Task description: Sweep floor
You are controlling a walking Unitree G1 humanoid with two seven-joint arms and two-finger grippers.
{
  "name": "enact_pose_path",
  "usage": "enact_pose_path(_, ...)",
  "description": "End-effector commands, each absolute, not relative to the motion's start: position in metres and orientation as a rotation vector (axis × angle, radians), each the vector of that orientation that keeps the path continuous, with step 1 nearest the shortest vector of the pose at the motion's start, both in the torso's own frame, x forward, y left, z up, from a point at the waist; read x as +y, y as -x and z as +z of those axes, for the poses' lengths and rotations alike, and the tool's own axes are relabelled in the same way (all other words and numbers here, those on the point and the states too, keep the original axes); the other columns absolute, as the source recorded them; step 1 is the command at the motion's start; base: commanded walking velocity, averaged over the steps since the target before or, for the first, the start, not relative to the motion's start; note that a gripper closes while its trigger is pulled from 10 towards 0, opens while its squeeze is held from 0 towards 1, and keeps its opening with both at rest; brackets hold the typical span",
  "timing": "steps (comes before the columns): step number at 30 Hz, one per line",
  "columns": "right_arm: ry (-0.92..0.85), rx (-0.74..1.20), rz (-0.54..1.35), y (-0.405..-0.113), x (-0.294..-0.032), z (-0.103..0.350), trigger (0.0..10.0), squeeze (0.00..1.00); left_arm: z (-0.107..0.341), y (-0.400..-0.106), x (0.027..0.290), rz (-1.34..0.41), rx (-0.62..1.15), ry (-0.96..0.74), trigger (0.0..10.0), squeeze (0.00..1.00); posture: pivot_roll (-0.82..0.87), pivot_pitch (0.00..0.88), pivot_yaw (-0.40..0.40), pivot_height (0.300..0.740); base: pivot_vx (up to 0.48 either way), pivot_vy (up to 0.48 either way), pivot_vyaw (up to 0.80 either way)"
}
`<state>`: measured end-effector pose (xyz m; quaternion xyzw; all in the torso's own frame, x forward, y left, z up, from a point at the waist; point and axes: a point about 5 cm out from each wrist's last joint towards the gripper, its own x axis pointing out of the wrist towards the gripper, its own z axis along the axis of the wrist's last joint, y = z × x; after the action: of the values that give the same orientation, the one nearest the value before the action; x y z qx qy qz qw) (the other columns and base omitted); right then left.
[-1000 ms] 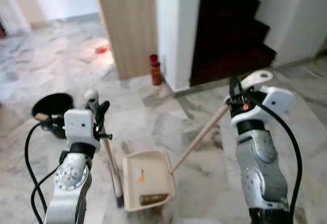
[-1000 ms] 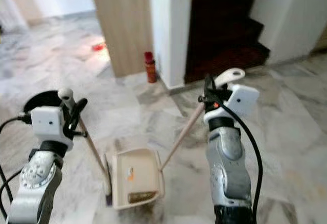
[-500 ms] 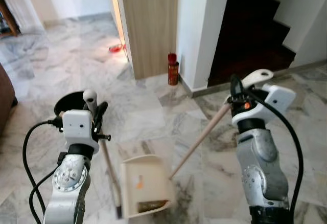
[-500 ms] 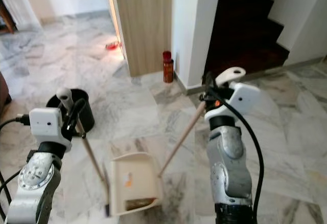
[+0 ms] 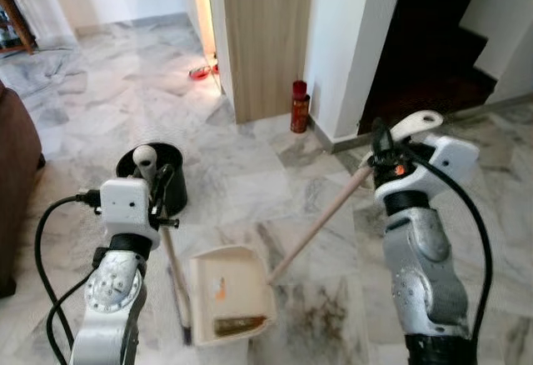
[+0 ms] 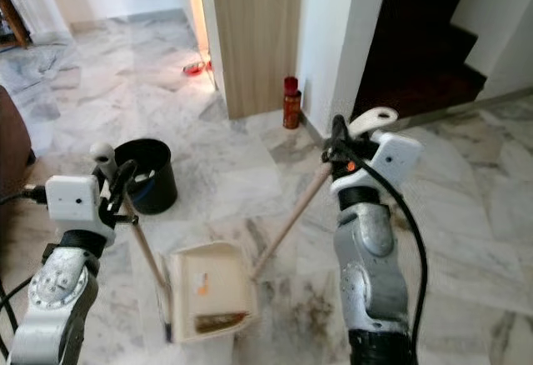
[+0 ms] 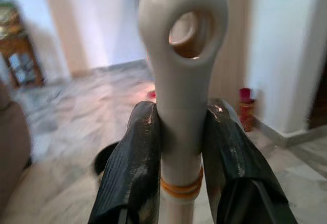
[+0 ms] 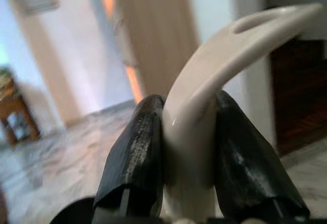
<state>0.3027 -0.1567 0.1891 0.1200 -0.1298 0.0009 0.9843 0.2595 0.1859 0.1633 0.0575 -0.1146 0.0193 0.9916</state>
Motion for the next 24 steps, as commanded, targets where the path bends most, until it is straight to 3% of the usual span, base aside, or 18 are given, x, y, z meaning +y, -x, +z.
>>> enact_pose_path(1, -0.273, -0.322, 0.053, -0.3030, -0.1456, 0.2049, 10.0, 0.00, 0.1758, -0.2578, 0.1895, 0.063, -0.285, -0.143, 10.0, 0.00, 0.04, 0.065, 0.012, 0.740, 0.000, 0.000, 0.80)
enact_pose_path(6, -0.276, -0.322, 0.056, -0.3028, -0.1454, 0.2052, 10.0, 0.00, 0.1763, -0.2574, 0.1894, 0.068, -0.292, -0.142, 10.0, 0.00, 0.04, 0.067, 0.009, 0.740, 0.000, 0.000, 0.80)
enact_pose_path(24, -0.312, -0.324, 0.071, -0.3030, -0.1405, 0.2070, 10.0, 0.00, 0.1773, -0.2572, 0.1907, 0.076, -0.282, -0.145, 10.0, 0.00, 0.04, 0.059, 0.012, 0.740, 0.000, 0.000, 0.00)
